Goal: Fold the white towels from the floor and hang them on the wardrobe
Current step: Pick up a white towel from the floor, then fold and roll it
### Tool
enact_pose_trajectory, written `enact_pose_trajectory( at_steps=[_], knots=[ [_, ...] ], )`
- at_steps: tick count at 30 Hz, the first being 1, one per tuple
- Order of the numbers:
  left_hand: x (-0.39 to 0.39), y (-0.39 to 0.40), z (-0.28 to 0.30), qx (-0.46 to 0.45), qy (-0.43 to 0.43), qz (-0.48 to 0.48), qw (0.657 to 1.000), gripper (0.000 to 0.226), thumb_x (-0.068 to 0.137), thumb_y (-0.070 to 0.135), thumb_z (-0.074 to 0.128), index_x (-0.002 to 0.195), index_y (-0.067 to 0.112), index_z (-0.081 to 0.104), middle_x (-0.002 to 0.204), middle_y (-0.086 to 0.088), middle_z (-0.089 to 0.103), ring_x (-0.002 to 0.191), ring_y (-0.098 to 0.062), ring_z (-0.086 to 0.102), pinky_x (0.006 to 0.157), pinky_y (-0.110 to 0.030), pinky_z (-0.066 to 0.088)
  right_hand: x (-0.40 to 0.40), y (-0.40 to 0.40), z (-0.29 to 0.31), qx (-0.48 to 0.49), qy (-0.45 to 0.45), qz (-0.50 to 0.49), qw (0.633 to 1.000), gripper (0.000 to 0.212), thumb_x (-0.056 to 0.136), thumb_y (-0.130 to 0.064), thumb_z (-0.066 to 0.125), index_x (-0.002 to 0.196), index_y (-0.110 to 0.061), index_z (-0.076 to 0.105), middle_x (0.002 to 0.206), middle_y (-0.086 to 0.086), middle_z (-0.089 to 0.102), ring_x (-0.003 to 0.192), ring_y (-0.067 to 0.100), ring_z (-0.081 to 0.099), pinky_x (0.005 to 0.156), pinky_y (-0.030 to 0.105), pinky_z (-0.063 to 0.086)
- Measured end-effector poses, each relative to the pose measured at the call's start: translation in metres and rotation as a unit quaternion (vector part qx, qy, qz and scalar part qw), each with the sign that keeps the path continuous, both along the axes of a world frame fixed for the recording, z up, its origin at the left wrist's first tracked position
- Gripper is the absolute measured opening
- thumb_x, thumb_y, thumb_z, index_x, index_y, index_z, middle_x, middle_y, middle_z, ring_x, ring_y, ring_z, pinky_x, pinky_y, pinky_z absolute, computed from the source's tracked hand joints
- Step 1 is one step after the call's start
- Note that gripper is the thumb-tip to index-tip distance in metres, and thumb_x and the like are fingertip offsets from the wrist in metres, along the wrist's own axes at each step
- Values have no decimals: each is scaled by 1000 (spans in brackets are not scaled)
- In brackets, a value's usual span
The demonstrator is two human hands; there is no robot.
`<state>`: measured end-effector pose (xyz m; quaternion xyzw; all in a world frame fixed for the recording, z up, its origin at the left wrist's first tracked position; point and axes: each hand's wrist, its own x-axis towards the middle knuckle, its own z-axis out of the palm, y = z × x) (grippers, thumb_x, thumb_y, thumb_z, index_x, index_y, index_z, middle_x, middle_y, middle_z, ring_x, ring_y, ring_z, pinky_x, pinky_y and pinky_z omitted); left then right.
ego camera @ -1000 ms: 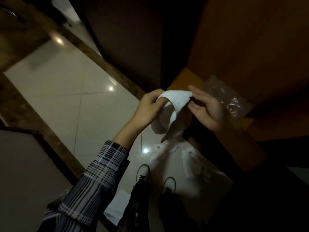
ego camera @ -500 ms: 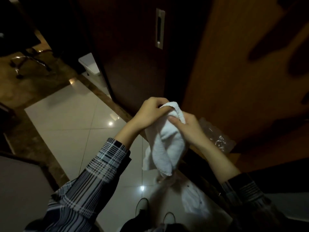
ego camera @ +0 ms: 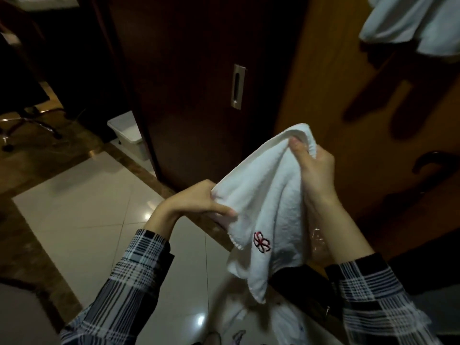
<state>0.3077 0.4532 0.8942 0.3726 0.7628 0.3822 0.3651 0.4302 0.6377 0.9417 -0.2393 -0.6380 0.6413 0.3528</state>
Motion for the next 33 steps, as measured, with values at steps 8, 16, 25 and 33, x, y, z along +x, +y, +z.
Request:
enact_pose_trajectory(
  at_steps=[8,16,25,33],
  knots=[
    [-6,14,4,207,45,165,963,2,85,13,69,85,14,71,79,2,69,72,-1,60,64,-21,47,24,23,-50,72,-172,-140,972,26,84,-32,62,93,-8,64,91,9,66,88,29,64,76,43,53],
    [24,70,11,220,127,14,967,19,79,1,66,83,16,75,81,-4,68,77,-9,63,69,-19,44,40,-8,-56,147,-245,163,944,89,74,-1,78,146,-25,30,132,-16,41,125,-2,37,100,20,36],
    [27,67,12,235,74,40,968,22,84,3,61,90,21,72,90,8,72,89,-2,65,78,-18,51,5,-17,-70,132,-235,76,960,25,89,3,54,106,-7,68,102,13,71,97,24,66,86,41,51],
    [27,48,-2,256,1,40,966,49,83,11,71,127,20,53,118,14,59,110,8,54,86,-9,44,4,-33,-51,2,-148,62,987,18,92,-9,58,100,-16,72,91,7,73,89,23,70,79,35,57]
  ],
)
